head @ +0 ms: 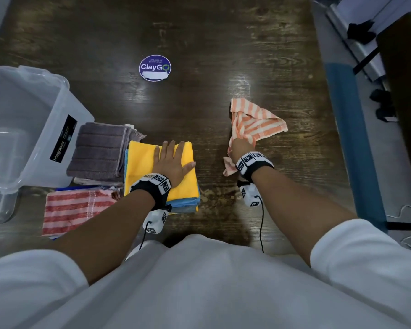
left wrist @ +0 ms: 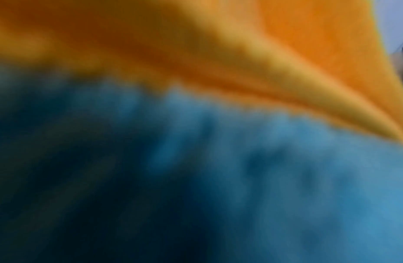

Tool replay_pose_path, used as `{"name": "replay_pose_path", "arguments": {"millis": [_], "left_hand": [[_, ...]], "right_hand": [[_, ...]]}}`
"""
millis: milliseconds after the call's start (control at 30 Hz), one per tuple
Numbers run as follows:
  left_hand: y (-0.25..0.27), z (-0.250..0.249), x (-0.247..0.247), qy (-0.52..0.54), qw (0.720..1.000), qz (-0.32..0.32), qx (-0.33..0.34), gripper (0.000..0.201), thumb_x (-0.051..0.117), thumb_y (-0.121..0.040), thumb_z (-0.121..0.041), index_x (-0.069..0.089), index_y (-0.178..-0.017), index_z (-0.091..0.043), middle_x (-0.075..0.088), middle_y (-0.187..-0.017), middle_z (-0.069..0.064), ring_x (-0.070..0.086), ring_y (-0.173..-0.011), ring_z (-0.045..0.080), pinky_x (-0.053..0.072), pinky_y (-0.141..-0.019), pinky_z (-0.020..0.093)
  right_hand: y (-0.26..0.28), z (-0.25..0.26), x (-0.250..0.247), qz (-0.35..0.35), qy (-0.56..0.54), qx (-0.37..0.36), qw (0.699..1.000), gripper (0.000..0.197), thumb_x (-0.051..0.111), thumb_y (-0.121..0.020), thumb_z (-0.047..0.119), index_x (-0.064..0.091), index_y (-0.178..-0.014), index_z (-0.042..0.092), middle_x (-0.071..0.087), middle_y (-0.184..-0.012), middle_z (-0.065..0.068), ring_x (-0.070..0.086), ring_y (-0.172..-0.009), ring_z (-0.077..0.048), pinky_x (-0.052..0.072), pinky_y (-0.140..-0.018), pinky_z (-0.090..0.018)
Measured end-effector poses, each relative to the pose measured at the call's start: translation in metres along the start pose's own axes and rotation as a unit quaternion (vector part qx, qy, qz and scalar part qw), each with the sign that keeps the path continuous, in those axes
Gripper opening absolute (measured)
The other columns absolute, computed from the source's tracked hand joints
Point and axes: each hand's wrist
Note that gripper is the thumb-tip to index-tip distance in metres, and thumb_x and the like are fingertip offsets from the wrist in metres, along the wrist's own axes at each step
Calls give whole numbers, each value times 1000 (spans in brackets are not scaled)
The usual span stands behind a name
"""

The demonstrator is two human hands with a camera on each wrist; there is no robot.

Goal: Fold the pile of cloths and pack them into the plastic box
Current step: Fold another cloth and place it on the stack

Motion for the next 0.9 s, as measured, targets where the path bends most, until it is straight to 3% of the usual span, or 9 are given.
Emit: {"name": "replay_pose_path", "arguments": {"millis": [167,233,333,400,500,600,667,833,900], "left_hand": [[2,-9,-23,87,996,-7,-4,79,31,-98,-66,12,-160,-21,13,-166,12,4,-154,32,-1,-122,54],[3,-17,-42,174,983,-37,41,77,38,-99,-61,15,-160,-19,22,-164,11,17,-152,30,9,-122,53],[6,-36,-85,348,927,-75,122,67,58,-99,-40,28,-154,-16,44,-151,4,44,-137,20,38,-109,36],[9,-44,-118,433,886,-108,126,49,63,-98,-23,41,-141,-14,58,-130,-1,57,-116,14,47,-95,30],[12,-41,-159,479,851,-175,129,31,65,-95,-14,49,-121,-9,66,-113,5,62,-101,16,53,-87,33],[16,-31,-186,508,831,-191,119,25,64,-95,-14,48,-110,-4,65,-97,4,62,-84,8,52,-73,31],[22,-24,-202,555,801,-186,128,29,65,-90,-20,46,-105,-4,63,-94,7,63,-82,14,55,-77,39],[53,-7,-236,604,748,-190,199,30,66,-88,-36,46,-99,-16,58,-92,9,59,-84,15,51,-75,32],[61,1,-246,596,746,-195,223,31,66,-88,-38,49,-105,-18,64,-103,16,64,-93,20,55,-82,38]], "right_hand": [[20,43,-52,-87,-63,-51,993,18,52,-95,6,69,-92,2,70,-98,-18,67,-97,-35,51,-76,-35],[32,64,-81,-136,-97,-73,983,16,58,-93,13,72,-92,7,71,-97,-17,67,-94,-33,53,-80,-36],[62,96,-129,-183,-143,-105,967,13,62,-90,21,75,-93,17,71,-95,-11,70,-86,-27,53,-77,-31],[85,114,-161,-236,-168,-136,947,11,65,-91,20,74,-93,15,72,-93,-8,68,-86,-21,49,-71,-28],[119,132,-203,-311,-224,-177,906,11,64,-93,21,73,-91,15,71,-91,-2,67,-84,-15,53,-74,-30],[142,145,-228,-361,-254,-202,874,9,64,-94,21,70,-87,19,70,-88,5,64,-82,-8,48,-71,-20],[150,154,-234,-376,-250,-214,866,8,65,-95,23,68,-88,20,68,-87,8,62,-82,-6,46,-68,-17],[158,177,-227,-386,-219,-224,867,7,62,-95,29,63,-88,28,65,-83,14,63,-81,-9,55,-77,-41],[160,187,-227,-404,-228,-226,856,7,61,-95,31,61,-87,29,65,-81,16,64,-80,-9,56,-77,-45]]}}
Point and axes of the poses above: each hand's wrist, its own y-axis away from the middle knuckle, its own x-axis out of the palm, z = x × y
